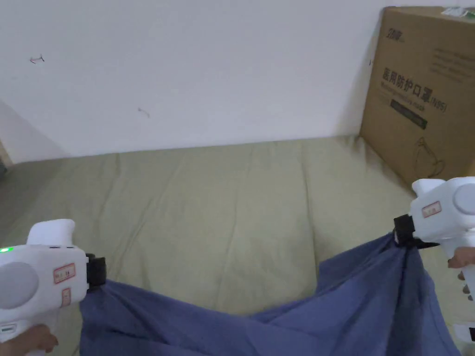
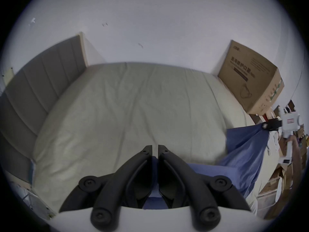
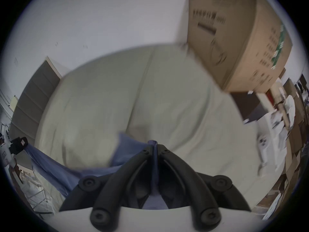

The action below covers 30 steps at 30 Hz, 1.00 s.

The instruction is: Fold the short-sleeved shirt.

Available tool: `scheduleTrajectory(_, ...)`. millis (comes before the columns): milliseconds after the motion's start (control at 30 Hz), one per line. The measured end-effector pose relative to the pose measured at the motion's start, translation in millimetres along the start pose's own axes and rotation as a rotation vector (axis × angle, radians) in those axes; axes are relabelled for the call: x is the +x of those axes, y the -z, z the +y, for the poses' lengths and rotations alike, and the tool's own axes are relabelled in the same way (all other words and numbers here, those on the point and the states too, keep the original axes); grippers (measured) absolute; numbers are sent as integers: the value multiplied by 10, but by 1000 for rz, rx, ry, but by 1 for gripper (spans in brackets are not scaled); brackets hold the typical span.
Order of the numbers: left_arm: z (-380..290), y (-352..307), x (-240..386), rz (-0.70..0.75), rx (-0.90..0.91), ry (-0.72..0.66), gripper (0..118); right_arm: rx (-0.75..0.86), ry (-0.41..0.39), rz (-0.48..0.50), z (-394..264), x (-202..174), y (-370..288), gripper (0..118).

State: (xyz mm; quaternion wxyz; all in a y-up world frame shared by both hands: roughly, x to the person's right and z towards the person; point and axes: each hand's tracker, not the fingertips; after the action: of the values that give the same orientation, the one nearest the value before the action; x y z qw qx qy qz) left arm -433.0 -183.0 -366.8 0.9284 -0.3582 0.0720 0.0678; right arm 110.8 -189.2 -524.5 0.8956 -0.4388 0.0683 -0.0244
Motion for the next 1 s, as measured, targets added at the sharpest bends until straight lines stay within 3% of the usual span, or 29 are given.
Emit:
scheduleTrajectory(233, 515, -793, -266, 51, 160, -47, 5, 210, 64, -46, 452, 237, -1238, 5)
scheduleTrajectory(300, 660, -1005, -257, 44, 208, -30, 5, 252, 76, 6, 539, 204, -1512, 5)
scheduleTrajectory(400, 891, -1225, -154, 90, 265, 23, 5, 293, 42, 1, 693, 33, -1754, 5)
scheduleTrajectory(800, 2222, -1047, -337, 192, 350, 30, 5, 386, 175, 92, 2007, -402, -1726, 5)
scheduleTrajectory(1000, 3090, -884, -481, 268, 436, 9, 5, 493, 179, 114, 2792, -745, -1898, 5)
